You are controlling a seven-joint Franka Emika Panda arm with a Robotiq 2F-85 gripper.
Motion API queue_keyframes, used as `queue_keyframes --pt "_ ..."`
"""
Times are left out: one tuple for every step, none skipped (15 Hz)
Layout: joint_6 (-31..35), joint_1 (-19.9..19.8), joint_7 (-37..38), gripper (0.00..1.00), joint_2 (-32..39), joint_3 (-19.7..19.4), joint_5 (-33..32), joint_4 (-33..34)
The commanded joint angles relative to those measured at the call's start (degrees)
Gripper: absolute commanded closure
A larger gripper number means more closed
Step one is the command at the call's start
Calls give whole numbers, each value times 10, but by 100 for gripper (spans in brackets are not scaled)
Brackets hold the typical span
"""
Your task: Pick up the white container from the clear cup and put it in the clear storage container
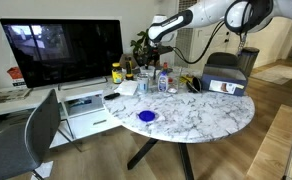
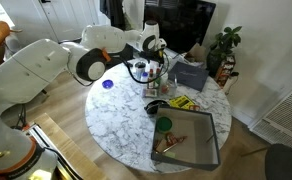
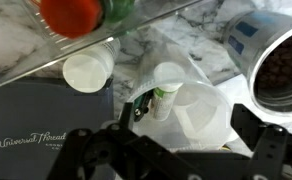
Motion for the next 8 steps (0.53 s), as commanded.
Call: queue_keyframes --pt "-20 -2 -9 19 42 6 10 60" --pt "-17 -2 -9 26 46 7 10 66" --pt "-7 -3 -12 30 51 10 12 73" --pt "-1 -4 -11 35 51 15 14 75" --pt "4 -4 -11 41 53 18 16 81" --pt "4 -5 -8 46 55 19 16 87" --pt "4 -4 -6 51 59 18 15 92" --pt "6 -3 -5 55 62 16 12 95"
